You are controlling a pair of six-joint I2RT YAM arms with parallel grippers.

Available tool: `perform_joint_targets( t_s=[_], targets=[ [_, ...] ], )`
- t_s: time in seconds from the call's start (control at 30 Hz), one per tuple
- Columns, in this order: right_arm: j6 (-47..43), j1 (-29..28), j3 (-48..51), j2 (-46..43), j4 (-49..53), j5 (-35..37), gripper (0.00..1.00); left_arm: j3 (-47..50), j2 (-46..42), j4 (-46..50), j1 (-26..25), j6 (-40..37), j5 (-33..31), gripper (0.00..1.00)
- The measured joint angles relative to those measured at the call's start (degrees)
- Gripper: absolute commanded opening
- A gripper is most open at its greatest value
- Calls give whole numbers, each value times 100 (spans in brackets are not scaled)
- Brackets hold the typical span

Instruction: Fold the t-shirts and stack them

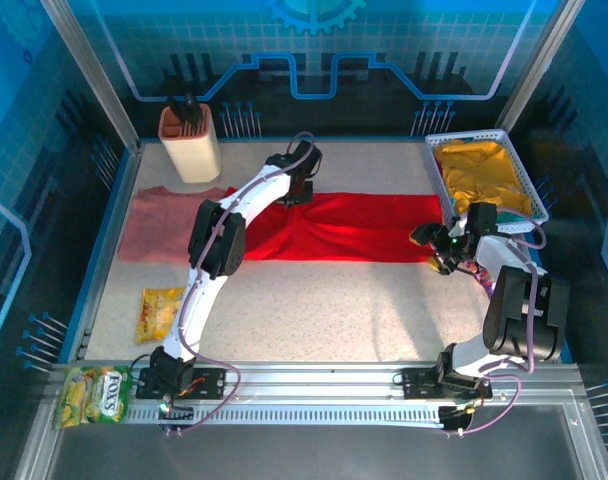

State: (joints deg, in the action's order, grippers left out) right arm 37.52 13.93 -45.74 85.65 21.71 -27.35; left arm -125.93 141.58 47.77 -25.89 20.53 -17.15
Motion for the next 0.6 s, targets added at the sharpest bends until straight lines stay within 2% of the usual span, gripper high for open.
perform_joint_targets(
  t_s=[0.03, 0.07, 0.17, 0.27, 0.37, 0.47, 0.6],
  targets=[
    [0, 0, 0, 11, 0, -15, 80, -15, 0, 0, -15, -33, -42, 31],
    [-2, 0, 0, 15, 0, -20, 80, -39, 0, 4, -17, -74, -72, 40],
    [-2, 0, 0, 20, 0, -20, 80, -195, 2, 48, -22, -127, -151, 47],
    [-9, -7, 0, 20, 9, 7, 80, -321, -2, 186, -11, -127, -170, 58],
    [-70, -114, -42, 20, 118, 199, 80, -11, -157, 190, 28, -76, -136, 61],
    [-205, -411, -326, 24, 363, 555, 81, 813, -603, 170, 101, 42, 39, 62],
    [-428, -922, -1176, 273, 459, 1095, 80, 1886, -1353, -4, 326, 258, 507, 61]
  ],
)
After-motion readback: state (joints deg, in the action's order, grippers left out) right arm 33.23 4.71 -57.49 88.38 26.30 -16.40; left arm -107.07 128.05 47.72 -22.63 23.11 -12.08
